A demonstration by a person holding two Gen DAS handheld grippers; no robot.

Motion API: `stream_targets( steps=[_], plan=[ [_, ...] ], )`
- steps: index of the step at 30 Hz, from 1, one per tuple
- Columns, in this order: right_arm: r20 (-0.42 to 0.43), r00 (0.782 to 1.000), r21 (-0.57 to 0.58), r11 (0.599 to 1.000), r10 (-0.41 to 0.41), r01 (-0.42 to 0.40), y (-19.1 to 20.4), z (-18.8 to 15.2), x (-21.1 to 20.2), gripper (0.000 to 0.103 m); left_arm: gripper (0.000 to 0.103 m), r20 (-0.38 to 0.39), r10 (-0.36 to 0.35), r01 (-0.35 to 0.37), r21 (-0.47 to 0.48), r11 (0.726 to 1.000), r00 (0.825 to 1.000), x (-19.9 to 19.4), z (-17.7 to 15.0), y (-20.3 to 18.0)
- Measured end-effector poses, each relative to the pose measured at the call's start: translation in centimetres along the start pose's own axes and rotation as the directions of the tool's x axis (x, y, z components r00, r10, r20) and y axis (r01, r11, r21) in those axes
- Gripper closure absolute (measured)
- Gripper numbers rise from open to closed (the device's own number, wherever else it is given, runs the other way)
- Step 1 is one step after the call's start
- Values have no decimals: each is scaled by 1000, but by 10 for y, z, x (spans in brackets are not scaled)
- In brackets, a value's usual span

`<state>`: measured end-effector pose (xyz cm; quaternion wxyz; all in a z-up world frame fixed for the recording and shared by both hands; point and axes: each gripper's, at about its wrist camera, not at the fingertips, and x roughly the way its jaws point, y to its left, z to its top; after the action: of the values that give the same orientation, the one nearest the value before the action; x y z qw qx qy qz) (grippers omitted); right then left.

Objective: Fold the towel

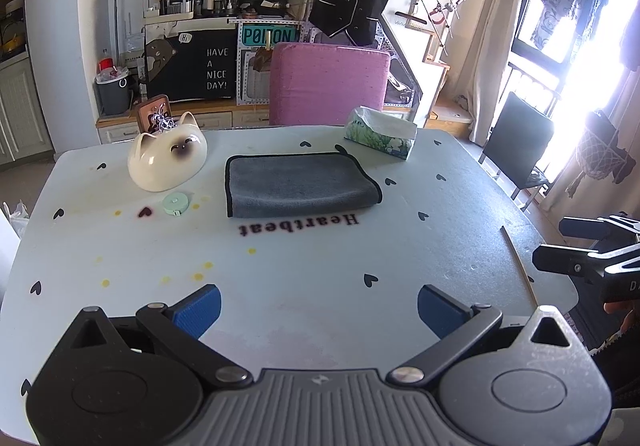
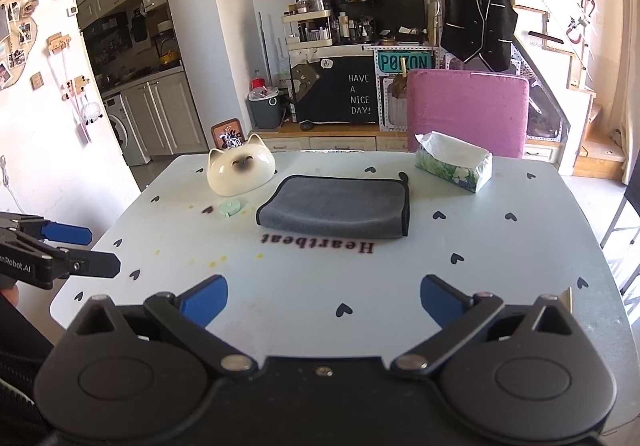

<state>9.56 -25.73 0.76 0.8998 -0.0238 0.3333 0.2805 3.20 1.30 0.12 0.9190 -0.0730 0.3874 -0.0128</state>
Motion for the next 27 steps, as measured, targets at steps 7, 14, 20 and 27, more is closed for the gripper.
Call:
stream_targets(
  steps=[7, 14, 20, 27],
  plan=[
    [-2, 1000, -1, 1000, 1, -1, 0, 0, 1, 0, 0, 0, 1, -1, 0, 1000, 1000, 0, 0, 0],
    [-3, 1000, -1, 1000, 2, -2, 1, -1, 1, 0, 0, -1, 3, -3, -2, 1000, 1000, 0, 0, -1],
    [-6, 1000, -1, 1000, 7, -7, 2, -3, 4, 0, 0, 0, 7, -7, -4, 1000, 1000, 0, 0, -2],
    [-6, 1000, -1, 1000, 7, -7, 2, -3, 4, 0, 0, -1, 7, -7, -4, 1000, 1000, 0, 0, -2]
  ],
)
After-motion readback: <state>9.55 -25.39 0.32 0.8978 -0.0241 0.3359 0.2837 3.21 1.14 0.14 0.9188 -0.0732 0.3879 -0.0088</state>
